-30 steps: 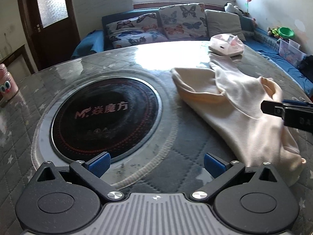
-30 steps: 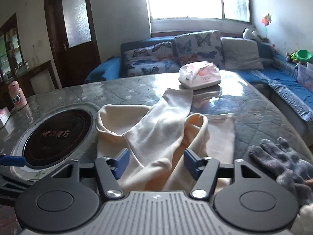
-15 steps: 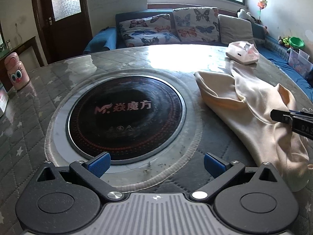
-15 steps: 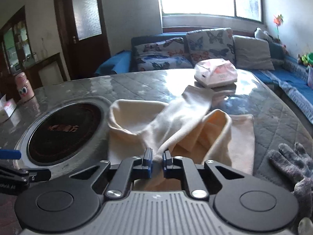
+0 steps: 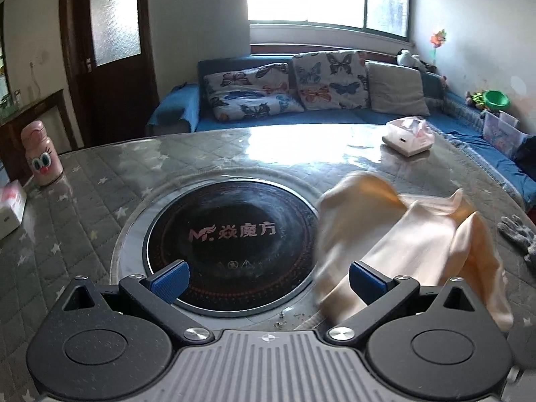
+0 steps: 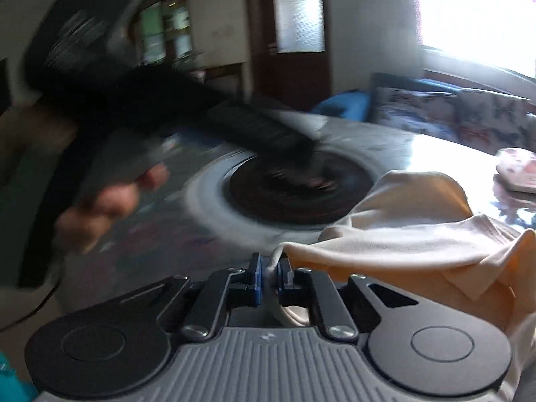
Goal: Fold clothes
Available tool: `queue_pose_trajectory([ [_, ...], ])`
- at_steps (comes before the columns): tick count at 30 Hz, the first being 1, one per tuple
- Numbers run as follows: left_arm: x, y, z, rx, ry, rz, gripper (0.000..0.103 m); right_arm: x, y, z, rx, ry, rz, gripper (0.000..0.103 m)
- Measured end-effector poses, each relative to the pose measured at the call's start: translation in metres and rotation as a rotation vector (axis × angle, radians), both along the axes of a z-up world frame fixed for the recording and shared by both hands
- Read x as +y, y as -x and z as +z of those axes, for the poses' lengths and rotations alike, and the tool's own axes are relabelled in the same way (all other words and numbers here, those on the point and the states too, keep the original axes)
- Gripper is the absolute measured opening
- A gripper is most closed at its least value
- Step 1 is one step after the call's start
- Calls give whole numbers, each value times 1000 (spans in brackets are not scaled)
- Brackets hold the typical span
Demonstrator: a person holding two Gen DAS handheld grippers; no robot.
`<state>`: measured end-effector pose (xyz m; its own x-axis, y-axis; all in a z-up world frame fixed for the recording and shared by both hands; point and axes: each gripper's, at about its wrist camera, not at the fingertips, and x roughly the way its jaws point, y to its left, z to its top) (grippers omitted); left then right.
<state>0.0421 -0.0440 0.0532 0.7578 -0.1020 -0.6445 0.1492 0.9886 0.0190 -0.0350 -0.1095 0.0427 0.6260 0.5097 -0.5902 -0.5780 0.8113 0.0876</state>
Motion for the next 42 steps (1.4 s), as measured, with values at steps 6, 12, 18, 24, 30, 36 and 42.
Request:
queue_pose_trajectory([
  [6, -9, 3, -8, 12, 4, -87, 103, -39, 23, 13, -21, -6, -46, 31],
  [12, -43, 10, -22, 16, -2, -247, 103, -116, 0, 28, -66, 101, -311, 32],
  [18, -78, 14, -42, 18, -63, -388, 102, -152, -50, 17, -51, 164, -410, 32],
  [24, -91, 5, -62, 48, -102, -426, 79, -146, -71, 5, -27, 154, -383, 8],
  [30, -79, 2, -73, 49, -106, -417, 24, -163, -51, 12, -99, 166, -511, 5],
  [36, -43, 2, -61, 18, -35, -316, 8, -191, -6, 24, -117, 184, -687, 4],
  [42, 9, 15, -51, 0, 14, -174, 6, -209, 33, 6, -7, 196, -792, 6],
])
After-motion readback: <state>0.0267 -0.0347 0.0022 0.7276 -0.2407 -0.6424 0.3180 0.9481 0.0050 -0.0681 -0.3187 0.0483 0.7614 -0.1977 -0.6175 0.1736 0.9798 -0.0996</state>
